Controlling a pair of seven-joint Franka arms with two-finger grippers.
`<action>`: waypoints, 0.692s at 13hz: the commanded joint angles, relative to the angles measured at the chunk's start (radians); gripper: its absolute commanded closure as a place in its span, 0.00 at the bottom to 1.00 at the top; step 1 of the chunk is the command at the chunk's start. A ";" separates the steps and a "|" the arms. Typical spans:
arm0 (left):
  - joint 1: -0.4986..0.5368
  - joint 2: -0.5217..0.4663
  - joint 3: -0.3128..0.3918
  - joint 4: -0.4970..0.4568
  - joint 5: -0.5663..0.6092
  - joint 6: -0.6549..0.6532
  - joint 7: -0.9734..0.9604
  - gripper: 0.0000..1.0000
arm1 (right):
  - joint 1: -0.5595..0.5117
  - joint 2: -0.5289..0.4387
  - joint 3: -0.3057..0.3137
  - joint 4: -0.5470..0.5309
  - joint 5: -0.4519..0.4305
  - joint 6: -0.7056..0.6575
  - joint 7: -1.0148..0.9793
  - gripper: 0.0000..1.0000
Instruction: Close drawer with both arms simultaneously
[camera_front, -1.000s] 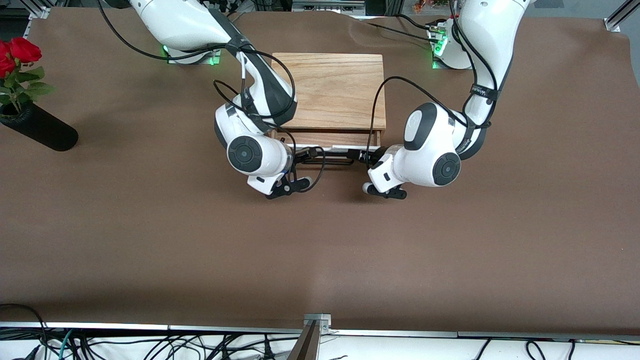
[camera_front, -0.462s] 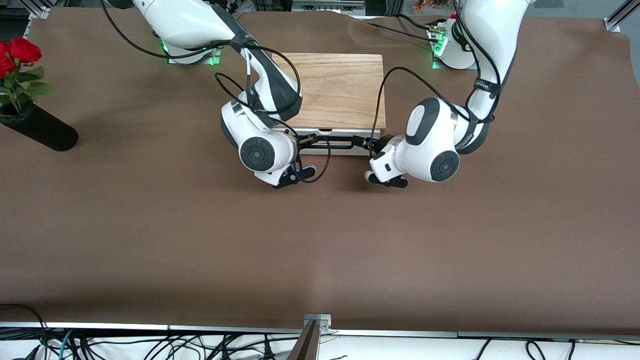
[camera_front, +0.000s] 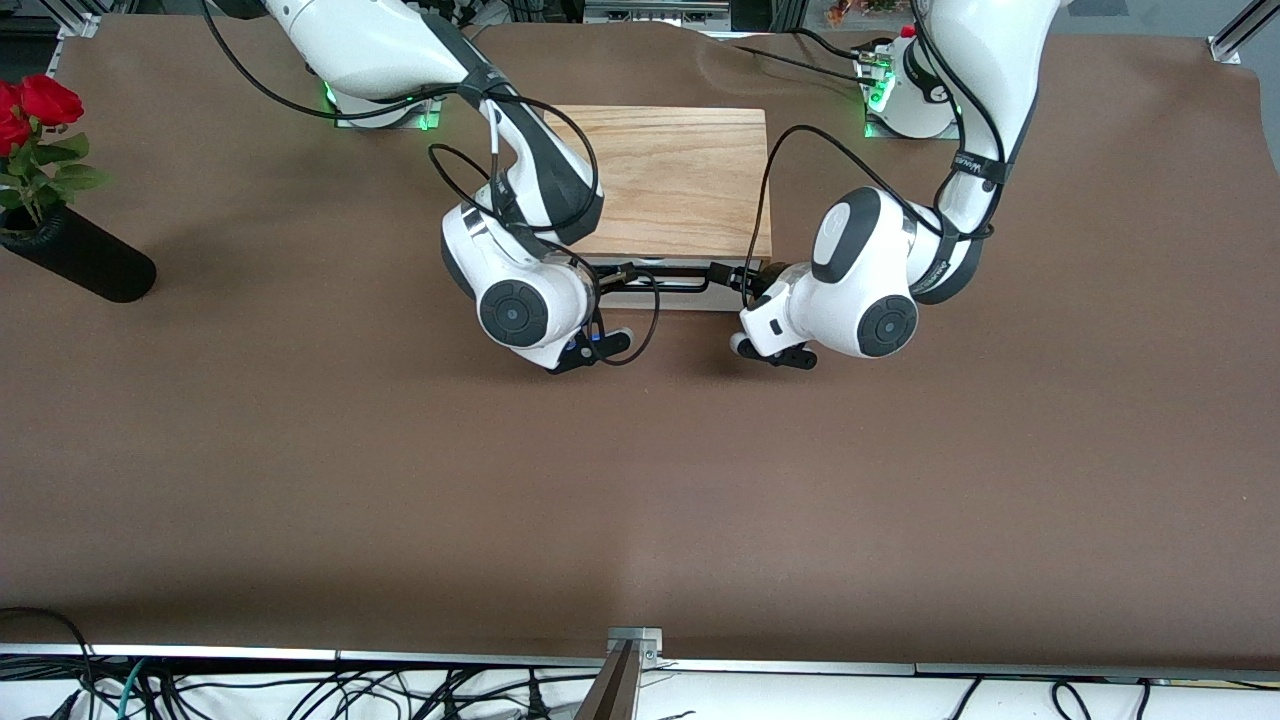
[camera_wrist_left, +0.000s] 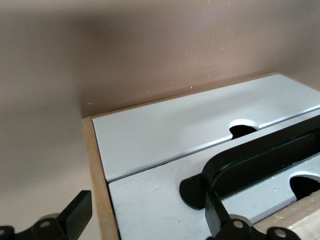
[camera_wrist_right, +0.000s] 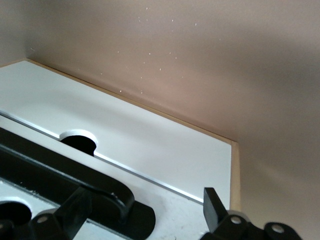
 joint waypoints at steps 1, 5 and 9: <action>0.064 -0.029 0.001 0.052 0.018 -0.011 0.005 0.00 | -0.007 -0.007 0.008 0.027 0.036 -0.020 -0.001 0.00; 0.114 -0.142 0.006 0.046 0.072 0.024 -0.001 0.00 | -0.068 -0.007 0.006 0.131 0.033 -0.017 -0.008 0.00; 0.181 -0.357 0.004 0.014 0.313 0.042 0.008 0.00 | -0.071 -0.042 -0.075 0.160 -0.036 0.112 -0.016 0.00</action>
